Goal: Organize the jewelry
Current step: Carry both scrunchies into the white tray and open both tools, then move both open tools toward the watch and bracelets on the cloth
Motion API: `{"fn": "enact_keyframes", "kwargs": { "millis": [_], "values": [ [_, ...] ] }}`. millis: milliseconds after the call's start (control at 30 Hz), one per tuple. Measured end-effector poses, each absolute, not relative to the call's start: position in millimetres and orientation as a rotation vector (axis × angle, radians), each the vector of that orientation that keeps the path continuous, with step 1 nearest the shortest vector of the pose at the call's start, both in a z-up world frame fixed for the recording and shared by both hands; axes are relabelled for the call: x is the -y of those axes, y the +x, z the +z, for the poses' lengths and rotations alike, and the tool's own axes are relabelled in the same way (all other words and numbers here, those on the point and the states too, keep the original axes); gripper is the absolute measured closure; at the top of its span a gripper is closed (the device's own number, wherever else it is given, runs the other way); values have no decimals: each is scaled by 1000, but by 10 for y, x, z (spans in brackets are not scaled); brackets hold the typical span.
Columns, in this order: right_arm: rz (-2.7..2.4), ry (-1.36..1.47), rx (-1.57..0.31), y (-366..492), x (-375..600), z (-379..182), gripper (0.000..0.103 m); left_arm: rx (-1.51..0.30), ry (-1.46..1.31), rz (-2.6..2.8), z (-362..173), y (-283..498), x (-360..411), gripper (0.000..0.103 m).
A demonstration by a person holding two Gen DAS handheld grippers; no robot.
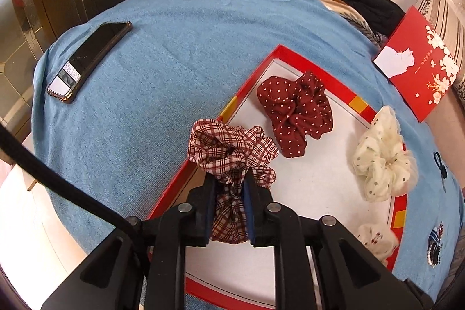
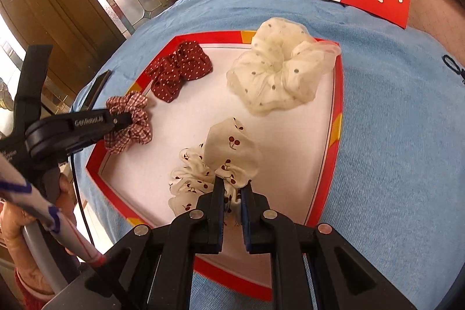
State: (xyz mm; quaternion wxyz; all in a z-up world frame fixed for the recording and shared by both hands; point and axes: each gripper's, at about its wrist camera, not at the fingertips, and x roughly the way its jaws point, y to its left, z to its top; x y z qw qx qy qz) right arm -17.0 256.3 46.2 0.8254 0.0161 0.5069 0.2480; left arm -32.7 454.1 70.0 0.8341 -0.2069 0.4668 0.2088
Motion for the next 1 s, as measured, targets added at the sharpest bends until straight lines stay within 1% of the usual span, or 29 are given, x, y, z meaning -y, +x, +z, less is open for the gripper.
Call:
{"fn": "enact_keyframes", "kwargs": {
  "millis": [133,167,200,233,267,333,467,567,733,833,1000],
  "values": [
    [531,30,-1085,-244,-2585,463,89,-932,-441,449,809,-395,-4520,62],
    [528,37,-1080,-264,-2580,479,87,-909,-439,452,849,-420,-4502,60],
    [532,49,-1078,-277,-2563,499,83,-890,-433,455,884,-438,-4489,58],
    [537,65,-1072,-289,-2536,530,75,-868,-427,457,922,-457,-4469,55],
    [537,80,-1058,-307,-2493,578,67,-846,-423,456,959,-478,-4442,54],
    [536,105,-1028,-349,-2375,698,60,-814,-418,448,1018,-507,-4381,54],
    [518,124,-975,-456,-2021,916,57,-751,-394,406,1137,-555,-4184,54],
    [460,148,-945,-555,-1519,1017,56,-714,-369,358,1205,-588,-3977,53],
    [261,190,-939,-660,-409,966,56,-709,-368,203,1263,-648,-3526,52],
    [115,235,-936,-714,329,886,56,-716,-310,124,1254,-656,-3149,50],
    [1,273,-909,-667,1071,802,55,-751,-192,17,1152,-610,-2557,50]
  ]
}}
